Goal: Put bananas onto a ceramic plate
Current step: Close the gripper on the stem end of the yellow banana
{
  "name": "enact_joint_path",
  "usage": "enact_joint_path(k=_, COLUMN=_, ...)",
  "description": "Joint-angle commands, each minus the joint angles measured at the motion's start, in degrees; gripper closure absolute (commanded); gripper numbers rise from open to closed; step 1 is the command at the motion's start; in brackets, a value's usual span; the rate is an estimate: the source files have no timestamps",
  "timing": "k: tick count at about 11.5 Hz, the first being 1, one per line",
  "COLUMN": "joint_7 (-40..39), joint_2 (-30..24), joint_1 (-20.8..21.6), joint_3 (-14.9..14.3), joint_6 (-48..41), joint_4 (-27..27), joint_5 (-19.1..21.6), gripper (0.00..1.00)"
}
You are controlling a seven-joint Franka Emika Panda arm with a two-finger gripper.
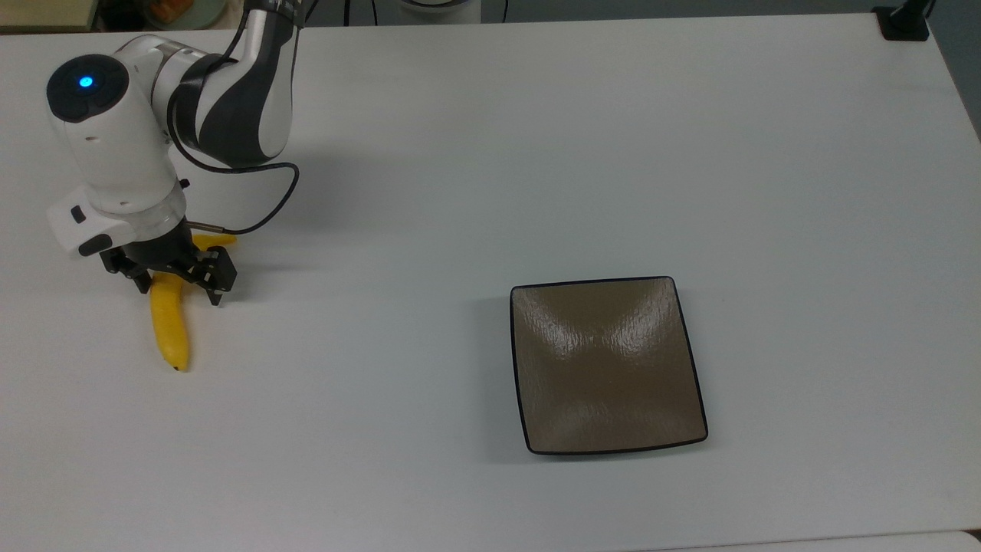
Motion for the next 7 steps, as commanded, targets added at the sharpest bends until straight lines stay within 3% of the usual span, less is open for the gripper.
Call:
enact_joint_path(k=1, joint_7=-4.3, joint_2=-0.4, joint_1=0.0, joint_3=-0.4, joint_6=1.4, joint_4=-0.8, joint_5=0.2, gripper=0.44)
enact_joint_path(k=2, joint_7=-5.3, joint_2=-0.5, joint_1=-0.1, joint_3=-0.4, joint_6=1.3, joint_4=-0.8, joint_5=0.3, gripper=0.54)
enact_joint_path(k=5, joint_7=-7.8, joint_2=-0.6, joint_1=-0.1, joint_3=-0.4, joint_6=1.3, joint_4=-0.8, joint_5=0.1, gripper=1.00)
enact_joint_path(k=7, joint_7=-8.2, joint_2=-1.3, joint_1=-0.1, joint_3=-1.1, joint_6=0.5, joint_4=-0.6, joint_5=0.2, gripper=1.00)
